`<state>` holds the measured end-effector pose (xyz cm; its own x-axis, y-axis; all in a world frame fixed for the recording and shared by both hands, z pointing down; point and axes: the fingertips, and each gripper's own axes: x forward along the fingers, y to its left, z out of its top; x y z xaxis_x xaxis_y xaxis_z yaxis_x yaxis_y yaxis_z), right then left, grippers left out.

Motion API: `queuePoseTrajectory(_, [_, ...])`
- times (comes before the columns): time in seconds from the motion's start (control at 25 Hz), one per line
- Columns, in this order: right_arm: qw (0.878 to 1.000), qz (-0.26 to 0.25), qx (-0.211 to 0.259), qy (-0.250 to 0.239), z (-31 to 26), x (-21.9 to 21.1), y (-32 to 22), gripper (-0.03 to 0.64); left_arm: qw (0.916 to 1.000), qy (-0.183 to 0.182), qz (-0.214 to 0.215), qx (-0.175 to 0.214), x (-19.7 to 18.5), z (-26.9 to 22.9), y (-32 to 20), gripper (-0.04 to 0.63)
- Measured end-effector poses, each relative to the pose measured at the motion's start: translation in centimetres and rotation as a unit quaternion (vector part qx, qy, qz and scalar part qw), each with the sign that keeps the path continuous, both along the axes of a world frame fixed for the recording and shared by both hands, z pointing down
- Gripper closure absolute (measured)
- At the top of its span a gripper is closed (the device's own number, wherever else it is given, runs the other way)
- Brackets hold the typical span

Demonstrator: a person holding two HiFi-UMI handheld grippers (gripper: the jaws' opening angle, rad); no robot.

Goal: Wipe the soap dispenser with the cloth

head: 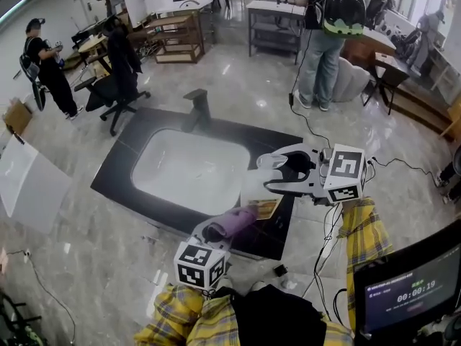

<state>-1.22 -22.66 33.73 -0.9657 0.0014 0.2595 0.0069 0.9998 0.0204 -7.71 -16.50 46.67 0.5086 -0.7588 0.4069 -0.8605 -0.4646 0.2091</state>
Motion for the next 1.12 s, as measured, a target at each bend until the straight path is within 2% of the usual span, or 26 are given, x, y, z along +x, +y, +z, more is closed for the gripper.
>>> queuePoseTrajectory(0.12, [0.999, -0.032, -0.017, 0.009, 0.7, 0.1, 0.5, 0.413, 0.9999, -0.006, -0.008, 0.0, 0.2, 0.3, -0.4, 0.523])
queuePoseTrajectory(0.28, [0.998, -0.061, -0.017, 0.01, 0.9, 0.0, 0.9, 0.445, 0.9998, -0.009, -0.015, -0.001, 0.3, 0.2, -1.2, 0.523])
queuePoseTrajectory(0.48, [0.998, -0.055, -0.027, -0.009, 0.5, -0.3, 0.6, 0.456, 0.9998, -0.008, -0.02, 0.0, 0.0, 0.1, -1.8, 0.523])
queuePoseTrajectory(0.6, [0.999, -0.018, -0.029, -0.019, 0.7, -0.2, 0.6, 0.457, 0.9997, -0.009, -0.022, 0.001, 0.0, 0.3, -2.1, 0.523])
queuePoseTrajectory(0.8, [0.996, 0.07, -0.029, -0.038, 0.6, -0.1, 0.2, 0.459, 0.9997, -0.01, -0.023, 0.003, -0.5, 0.2, -3.2, 0.523])
queuePoseTrajectory(0.92, [0.988, 0.14, -0.043, -0.048, 0.6, 0.2, -0.2, 0.459, 0.9998, -0.009, -0.018, 0.002, -0.7, 0.2, -4.0, 0.523])
queuePoseTrajectory(1.12, [0.967, 0.242, -0.061, -0.049, 0.7, 0.3, -1.5, 0.459, 0.9999, -0.013, -0.006, 0.006, -0.8, 0.0, -5.5, 0.523])
